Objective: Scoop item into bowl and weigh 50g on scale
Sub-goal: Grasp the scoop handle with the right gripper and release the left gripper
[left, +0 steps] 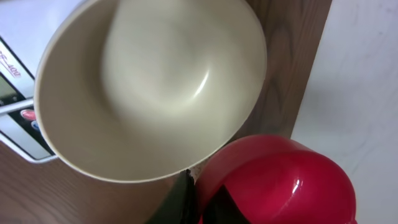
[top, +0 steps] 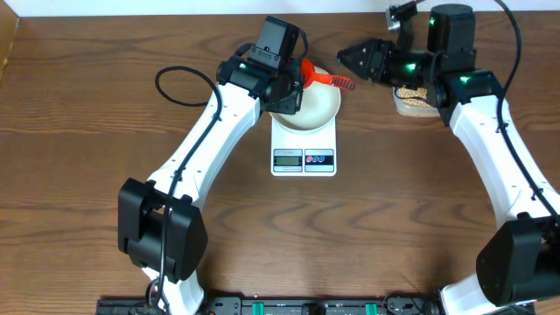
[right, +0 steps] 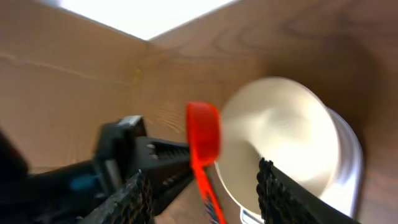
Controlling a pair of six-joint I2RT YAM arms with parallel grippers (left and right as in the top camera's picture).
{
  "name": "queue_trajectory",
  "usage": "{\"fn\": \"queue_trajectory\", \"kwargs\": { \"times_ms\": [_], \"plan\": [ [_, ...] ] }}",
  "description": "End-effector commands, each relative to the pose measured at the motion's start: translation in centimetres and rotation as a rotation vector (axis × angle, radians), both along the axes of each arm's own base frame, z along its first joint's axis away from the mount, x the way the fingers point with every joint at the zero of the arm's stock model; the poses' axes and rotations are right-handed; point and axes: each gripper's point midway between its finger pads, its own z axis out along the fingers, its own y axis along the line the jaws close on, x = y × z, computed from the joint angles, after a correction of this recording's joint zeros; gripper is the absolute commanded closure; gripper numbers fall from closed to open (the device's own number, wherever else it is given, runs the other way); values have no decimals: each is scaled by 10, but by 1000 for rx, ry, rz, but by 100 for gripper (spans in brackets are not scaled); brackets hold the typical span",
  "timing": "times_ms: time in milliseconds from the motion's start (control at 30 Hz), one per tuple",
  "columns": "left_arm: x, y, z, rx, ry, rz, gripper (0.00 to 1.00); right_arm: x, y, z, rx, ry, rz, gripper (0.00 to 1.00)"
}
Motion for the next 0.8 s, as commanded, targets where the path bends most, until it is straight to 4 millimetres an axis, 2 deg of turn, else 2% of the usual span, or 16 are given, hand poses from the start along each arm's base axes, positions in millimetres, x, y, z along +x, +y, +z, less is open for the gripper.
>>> {"fn": "queue_trajectory", "kwargs": {
  "times_ms": [0,167,433,600,767],
  "plan": [
    [2,0,22,-59,-16,46,93,2,-4,-1,-39,-7,-22,45],
    [-1,-6,23,-90,1,24,93,-5,0,-5,-52,-5,12,45],
    [-4,-6,22,-91,11,20,93,-23,25,-9,-98,-69,143,55],
    [-10,-3,17,-77,41,21,93,-25,29,-9,-106,-85,164,65],
    [-12,-2,15,-71,55,21,93,-26,30,-9,-107,-91,171,70]
  ]
}}
